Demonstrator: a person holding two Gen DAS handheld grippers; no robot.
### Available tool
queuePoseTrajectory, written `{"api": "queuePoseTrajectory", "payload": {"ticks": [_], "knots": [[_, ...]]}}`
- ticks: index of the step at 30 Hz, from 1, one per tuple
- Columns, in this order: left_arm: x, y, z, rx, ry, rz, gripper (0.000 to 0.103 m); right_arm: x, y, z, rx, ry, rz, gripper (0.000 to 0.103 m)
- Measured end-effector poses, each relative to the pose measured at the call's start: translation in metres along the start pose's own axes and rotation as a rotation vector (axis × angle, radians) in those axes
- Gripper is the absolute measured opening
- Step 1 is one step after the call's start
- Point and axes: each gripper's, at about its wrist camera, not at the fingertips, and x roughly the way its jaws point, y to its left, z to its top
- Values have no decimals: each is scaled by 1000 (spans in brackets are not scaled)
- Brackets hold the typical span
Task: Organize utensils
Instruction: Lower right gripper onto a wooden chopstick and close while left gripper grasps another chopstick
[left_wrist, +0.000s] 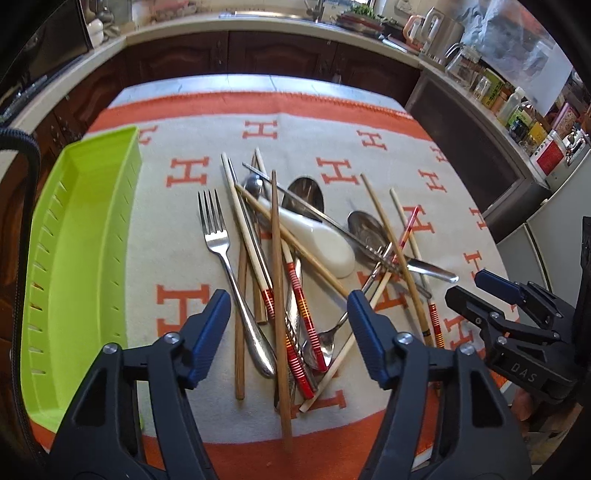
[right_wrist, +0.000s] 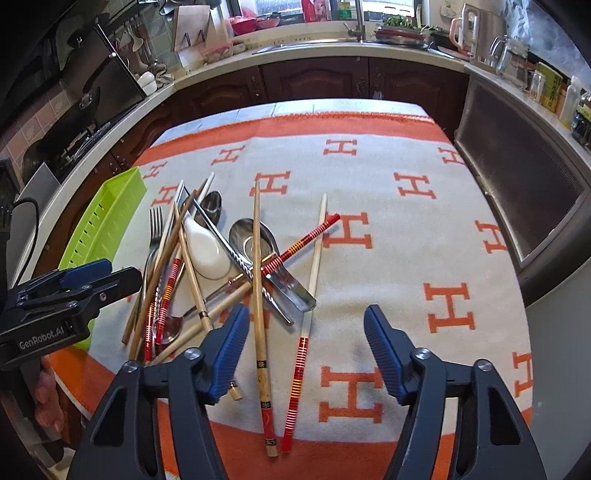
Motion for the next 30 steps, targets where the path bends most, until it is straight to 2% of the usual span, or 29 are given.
{"api": "queuePoseTrajectory", "payload": {"ticks": [2, 7, 13, 15, 16, 18, 20, 27, 28, 29, 30], "knots": [[12, 0, -1, -4, 26, 0, 58, 7, -1, -1, -9, 14, 26, 51], [33, 5, 0, -28, 73, -14, 42, 21, 8, -2, -61, 38, 75, 41], [37, 13, 4, -65, 78, -30, 32, 41, 21, -6, -113, 80, 113, 25], [39, 15, 6, -75, 85, -34, 29, 47, 24, -8, -119, 93, 116, 18], [40, 16, 6, -77, 90, -33, 28, 51, 24, -9, -118, 100, 118, 9], [38, 17, 6, -78, 98, -32, 20, 52, 23, -11, -104, 89, 125, 8], [39, 17, 6, -76, 103, -34, 17, 50, 21, -11, -93, 82, 139, 8], [44, 11, 7, -62, 114, -13, 16, 41, 9, -11, -53, 60, 162, 7], [44, 10, 7, -55, 110, -2, 13, 40, 8, -10, -47, 55, 166, 7], [44, 9, 8, -48, 106, 13, 5, 38, 7, -9, -43, 52, 170, 7], [44, 8, 7, -44, 102, 14, 5, 37, 7, -9, -39, 47, 174, 7]]}}
